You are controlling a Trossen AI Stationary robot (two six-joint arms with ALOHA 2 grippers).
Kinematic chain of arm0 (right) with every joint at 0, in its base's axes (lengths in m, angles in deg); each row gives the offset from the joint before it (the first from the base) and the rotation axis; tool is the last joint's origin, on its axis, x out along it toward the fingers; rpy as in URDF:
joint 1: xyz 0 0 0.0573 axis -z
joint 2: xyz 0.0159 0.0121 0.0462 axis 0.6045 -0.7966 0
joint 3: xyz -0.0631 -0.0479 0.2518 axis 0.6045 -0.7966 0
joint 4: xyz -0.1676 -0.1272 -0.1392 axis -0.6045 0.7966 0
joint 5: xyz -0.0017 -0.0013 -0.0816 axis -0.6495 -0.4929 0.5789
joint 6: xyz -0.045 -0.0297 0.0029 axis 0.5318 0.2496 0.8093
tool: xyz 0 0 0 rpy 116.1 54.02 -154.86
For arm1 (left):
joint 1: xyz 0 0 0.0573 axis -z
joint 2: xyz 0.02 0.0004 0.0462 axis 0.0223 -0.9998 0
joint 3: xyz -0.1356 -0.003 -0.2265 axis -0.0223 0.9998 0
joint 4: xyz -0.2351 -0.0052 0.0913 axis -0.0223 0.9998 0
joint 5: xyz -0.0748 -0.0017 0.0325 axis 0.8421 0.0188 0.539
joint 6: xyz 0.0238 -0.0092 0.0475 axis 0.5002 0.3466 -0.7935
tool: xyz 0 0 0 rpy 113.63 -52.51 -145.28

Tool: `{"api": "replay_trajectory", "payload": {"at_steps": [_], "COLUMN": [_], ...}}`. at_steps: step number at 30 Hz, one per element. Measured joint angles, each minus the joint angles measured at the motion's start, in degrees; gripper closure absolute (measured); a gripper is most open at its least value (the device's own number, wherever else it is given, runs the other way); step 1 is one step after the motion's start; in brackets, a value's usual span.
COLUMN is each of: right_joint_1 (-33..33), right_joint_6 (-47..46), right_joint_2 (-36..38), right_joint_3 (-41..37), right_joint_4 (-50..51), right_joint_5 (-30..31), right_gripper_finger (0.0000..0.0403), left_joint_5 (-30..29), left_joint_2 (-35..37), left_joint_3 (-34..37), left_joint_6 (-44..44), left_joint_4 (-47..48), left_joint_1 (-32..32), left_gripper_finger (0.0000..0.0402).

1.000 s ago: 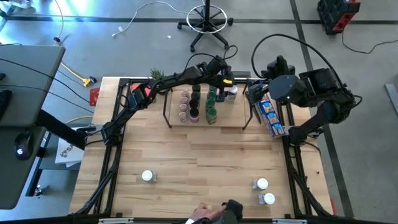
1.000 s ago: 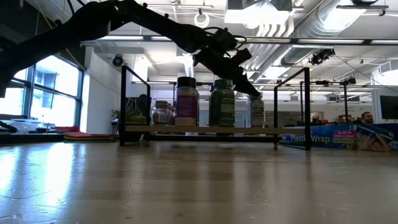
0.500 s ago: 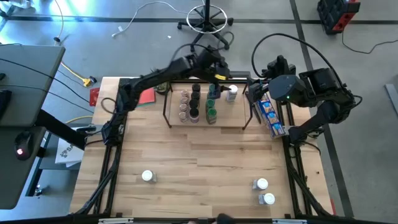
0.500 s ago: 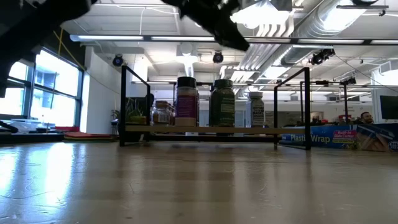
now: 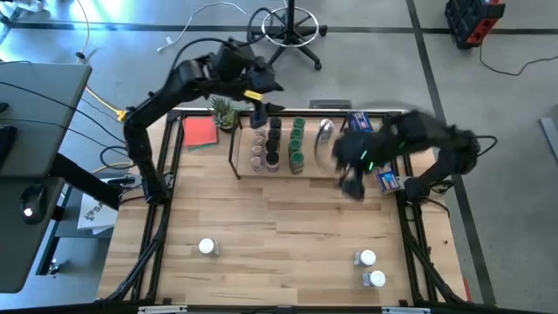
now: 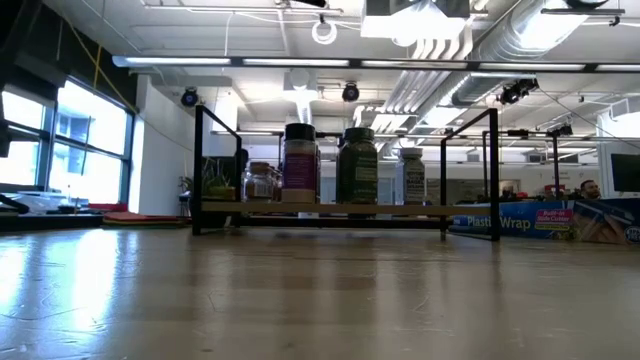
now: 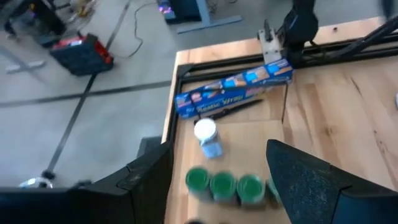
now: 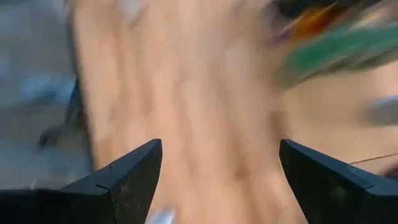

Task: Shelf spices
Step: Put the white seasoning bottle aligned with the other green seasoning bottle on the shelf

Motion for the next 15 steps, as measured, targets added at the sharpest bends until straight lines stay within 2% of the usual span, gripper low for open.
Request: {"api": "replay_trajectory", "payload": {"at_steps": [3, 8, 11, 15], "right_joint_1": [-5.61, -16.59, -22.45, -27.96], "right_joint_6": [-0.62, -7.07, -16.31, -28.80], "right_joint_2": [-0.76, -0.71, -0.67, -0.66], "right_joint_3": [-7.28, -20.77, -26.86, -32.74], "right_joint_4": [-0.45, -7.06, -11.58, -12.53], "right_joint_5": [-6.22, -9.98, -11.08, -11.04], "right_gripper_finger": [0.0084, 0.0084, 0.0084, 0.0084], "left_joint_5": [-1.18, -2.85, -2.92, -2.91], "left_joint_2": [1.74, 3.25, 3.29, 3.29], "left_joint_3": [0.03, 0.05, 0.12, 0.12], "left_joint_6": [0.92, 0.94, 0.91, 0.94], "left_joint_4": [3.29, 8.78, 11.79, 14.35], "left_joint_1": [-0.50, -0.58, -0.56, -0.56], "left_gripper_finger": [0.0149, 0.0149, 0.0149, 0.0149]}}
